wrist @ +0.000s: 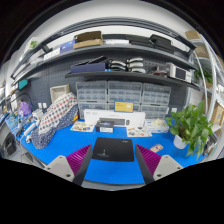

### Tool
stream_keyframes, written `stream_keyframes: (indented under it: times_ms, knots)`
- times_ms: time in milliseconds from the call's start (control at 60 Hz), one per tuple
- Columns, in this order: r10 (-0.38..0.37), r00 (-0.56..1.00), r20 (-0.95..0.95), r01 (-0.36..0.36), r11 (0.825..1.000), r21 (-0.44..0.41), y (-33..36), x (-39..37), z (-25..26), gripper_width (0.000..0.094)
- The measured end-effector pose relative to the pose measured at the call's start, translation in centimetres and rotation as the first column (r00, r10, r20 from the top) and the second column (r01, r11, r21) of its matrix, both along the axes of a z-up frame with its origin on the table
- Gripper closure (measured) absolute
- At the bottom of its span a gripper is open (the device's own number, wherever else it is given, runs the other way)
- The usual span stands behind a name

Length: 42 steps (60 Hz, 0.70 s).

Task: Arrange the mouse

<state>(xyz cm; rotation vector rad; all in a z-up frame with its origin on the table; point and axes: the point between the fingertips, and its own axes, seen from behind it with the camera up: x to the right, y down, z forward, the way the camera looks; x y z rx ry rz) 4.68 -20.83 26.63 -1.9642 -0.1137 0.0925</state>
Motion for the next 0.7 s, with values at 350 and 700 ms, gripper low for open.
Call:
stream_keyframes:
  times_ms: [350,700]
  knots:
    - [-0.04,0.999,0.002,0.04,0.987,-0.156,-0.1,3.5,-14.2,0.0068]
    - [-0.184,0.98,0.07,0.196,0.945,-0.262,6.1,16.9,-24.5,0.007]
